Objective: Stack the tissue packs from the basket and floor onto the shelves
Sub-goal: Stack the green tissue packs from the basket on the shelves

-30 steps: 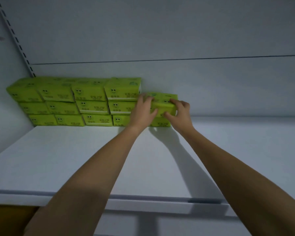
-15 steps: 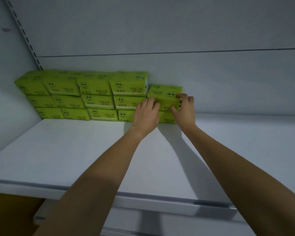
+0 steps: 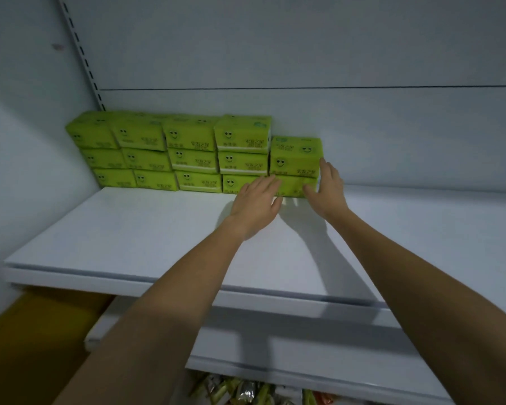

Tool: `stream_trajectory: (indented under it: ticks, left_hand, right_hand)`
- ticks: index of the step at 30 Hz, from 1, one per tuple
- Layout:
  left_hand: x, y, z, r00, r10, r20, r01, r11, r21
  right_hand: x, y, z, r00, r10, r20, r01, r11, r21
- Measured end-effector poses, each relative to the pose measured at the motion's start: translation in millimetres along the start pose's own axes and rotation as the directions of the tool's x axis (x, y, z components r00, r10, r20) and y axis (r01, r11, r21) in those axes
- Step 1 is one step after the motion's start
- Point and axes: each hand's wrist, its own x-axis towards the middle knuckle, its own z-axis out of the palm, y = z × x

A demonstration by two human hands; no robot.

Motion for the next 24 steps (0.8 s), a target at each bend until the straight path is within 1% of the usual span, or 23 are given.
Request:
stream_trajectory:
  ticks: [2, 7, 14, 20, 22, 24]
  left_hand:
    - [-15, -8, -8, 1.000, 0.000, 0.002, 0.000, 1.000, -0.021]
    - [-67, -30, -40, 1.000, 0.023, 0.013, -0.022, 0.998, -0.051]
    - [-172, -78, -80, 0.999, 0.017, -0.032, -0.020, 0.994, -0.104]
    - [-264, -107, -71, 0.992, -0.032, -0.120, 0.002, 0.970, -0.244]
    - [-296, -115, -57, 0.989, -0.064, -0.132, 0.027, 0.965, -0.261]
    - [-326, -121, -39, 0.988, -0.122, -0.091, 0.093, 0.959, -0.267]
  right_hand:
    - [-18, -11, 5, 1.000, -0.015, -0.005, 0.015, 1.000, -0.016]
    - [-70, -53, 20, 0.991, -0.130, -0.013, 0.127, 0.985, -0.116]
    - [-157, -123, 68, 0.983, -0.184, 0.028, 0.186, 0.964, -0.190]
    - [-227, -154, 119, 0.971, -0.232, 0.049, 0.237, 0.952, -0.195]
    - [-248, -155, 135, 0.960, -0.262, 0.103, 0.278, 0.938, -0.207]
    - [-267, -152, 151, 0.933, -0.319, 0.165, 0.351, 0.908, -0.228]
